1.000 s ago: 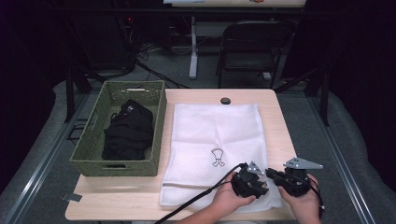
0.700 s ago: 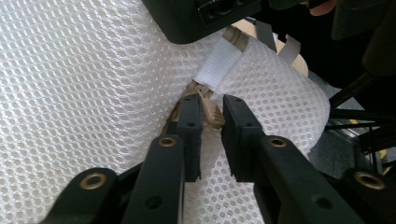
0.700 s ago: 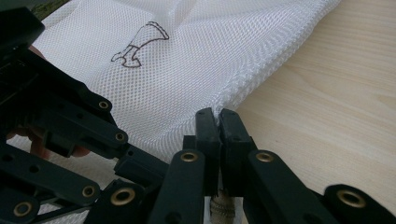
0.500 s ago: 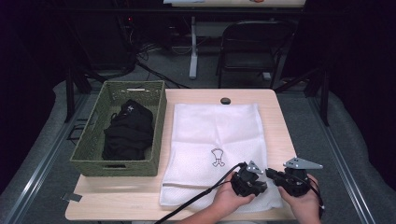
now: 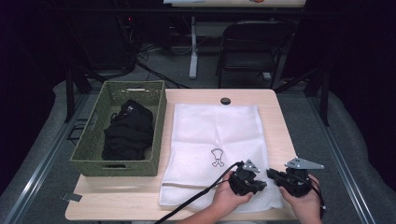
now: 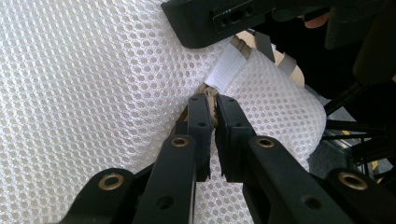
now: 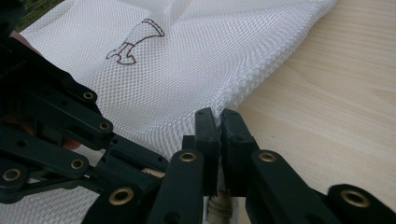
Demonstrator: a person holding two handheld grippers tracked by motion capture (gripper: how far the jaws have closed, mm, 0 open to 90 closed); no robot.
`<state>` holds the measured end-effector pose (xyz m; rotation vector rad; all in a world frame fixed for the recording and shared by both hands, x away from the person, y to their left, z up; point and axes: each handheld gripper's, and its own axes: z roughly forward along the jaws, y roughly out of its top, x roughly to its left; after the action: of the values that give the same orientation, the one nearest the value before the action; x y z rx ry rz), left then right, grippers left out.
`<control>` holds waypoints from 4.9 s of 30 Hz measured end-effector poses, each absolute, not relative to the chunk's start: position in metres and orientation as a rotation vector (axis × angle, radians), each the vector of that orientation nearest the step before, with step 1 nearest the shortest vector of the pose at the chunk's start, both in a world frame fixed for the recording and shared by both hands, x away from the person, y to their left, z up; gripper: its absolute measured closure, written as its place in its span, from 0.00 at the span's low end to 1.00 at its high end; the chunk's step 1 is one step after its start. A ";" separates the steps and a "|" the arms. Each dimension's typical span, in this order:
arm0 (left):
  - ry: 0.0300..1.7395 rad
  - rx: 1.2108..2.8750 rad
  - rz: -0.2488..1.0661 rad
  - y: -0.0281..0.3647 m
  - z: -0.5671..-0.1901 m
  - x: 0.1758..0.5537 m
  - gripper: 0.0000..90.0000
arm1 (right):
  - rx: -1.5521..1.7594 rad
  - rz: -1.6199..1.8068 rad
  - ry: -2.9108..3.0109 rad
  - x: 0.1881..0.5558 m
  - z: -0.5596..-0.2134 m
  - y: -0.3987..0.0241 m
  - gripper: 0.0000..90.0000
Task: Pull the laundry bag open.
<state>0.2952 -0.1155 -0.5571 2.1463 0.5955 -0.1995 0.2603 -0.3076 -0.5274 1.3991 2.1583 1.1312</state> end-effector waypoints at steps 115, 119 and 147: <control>0.639 2.103 -0.195 -0.113 -0.556 0.294 0.97 | 1.446 1.164 2.248 0.237 -0.537 -0.317 0.92; 0.631 2.103 -0.191 -0.113 -0.555 0.294 0.97 | 1.446 1.165 2.241 0.237 -0.537 -0.317 0.92; 0.610 2.099 -0.191 -0.110 -0.552 0.295 0.97 | 1.434 1.170 2.225 0.235 -0.534 -0.316 0.92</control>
<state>0.2951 -0.1097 -0.5524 2.0988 0.6101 -0.1914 0.2354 -0.3161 -0.5345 1.4342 2.2245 1.1704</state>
